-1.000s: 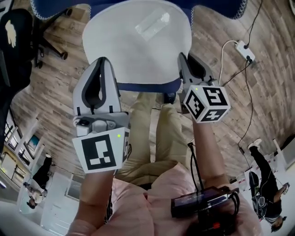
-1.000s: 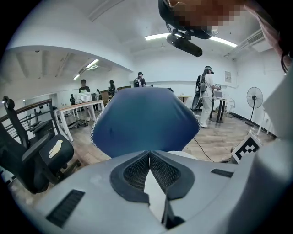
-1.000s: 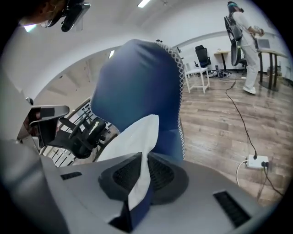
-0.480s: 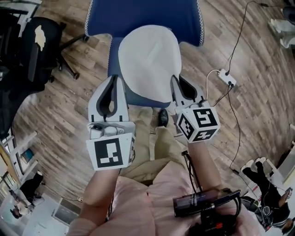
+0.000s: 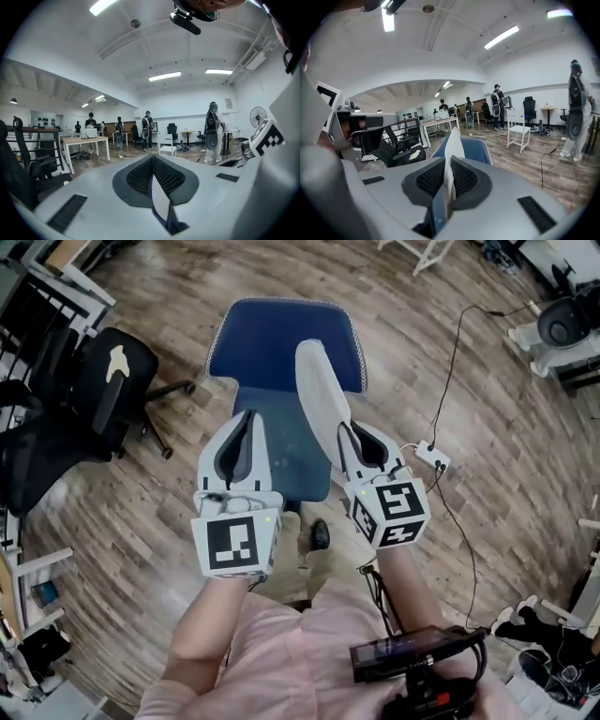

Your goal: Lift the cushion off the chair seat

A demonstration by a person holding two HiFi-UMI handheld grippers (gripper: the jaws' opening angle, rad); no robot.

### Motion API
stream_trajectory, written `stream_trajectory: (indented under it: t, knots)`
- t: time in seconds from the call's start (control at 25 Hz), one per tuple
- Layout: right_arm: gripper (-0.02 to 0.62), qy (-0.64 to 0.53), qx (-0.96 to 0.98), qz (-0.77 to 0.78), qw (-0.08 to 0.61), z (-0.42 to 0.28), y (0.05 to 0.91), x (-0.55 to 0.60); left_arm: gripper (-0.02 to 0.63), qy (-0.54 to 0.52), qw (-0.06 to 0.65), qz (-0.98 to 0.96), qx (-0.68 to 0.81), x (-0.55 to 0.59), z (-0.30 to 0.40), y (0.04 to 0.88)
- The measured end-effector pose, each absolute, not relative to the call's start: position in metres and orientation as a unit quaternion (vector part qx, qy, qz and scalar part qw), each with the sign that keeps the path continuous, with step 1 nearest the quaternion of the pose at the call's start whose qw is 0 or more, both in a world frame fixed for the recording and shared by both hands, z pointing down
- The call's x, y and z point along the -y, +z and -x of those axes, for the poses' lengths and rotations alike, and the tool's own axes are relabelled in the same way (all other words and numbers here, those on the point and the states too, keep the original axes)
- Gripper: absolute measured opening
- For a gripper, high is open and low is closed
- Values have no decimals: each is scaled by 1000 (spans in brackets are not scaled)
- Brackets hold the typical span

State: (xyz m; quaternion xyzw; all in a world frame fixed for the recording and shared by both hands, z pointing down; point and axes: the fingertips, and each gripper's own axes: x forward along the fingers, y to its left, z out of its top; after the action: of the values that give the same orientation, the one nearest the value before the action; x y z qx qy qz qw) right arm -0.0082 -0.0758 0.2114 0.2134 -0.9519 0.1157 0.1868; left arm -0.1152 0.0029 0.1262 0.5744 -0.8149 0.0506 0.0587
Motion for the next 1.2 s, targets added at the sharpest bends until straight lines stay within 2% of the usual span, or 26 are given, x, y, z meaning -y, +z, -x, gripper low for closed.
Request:
stream_trajectory:
  t: [0.56,0.84,1.2]
  knots:
    - [31,-14,975,-211,70,-7,27,51,14,0,-72,-571,818,-30,82,-22]
    - [29,-45,976,-207,55,-12,7,43,14,-8,-98,-574,813,-29,69,-48]
    - [26,-45,976,-206,59,-9,13,46,14,7,-94,-578,811,-22,66,-42]
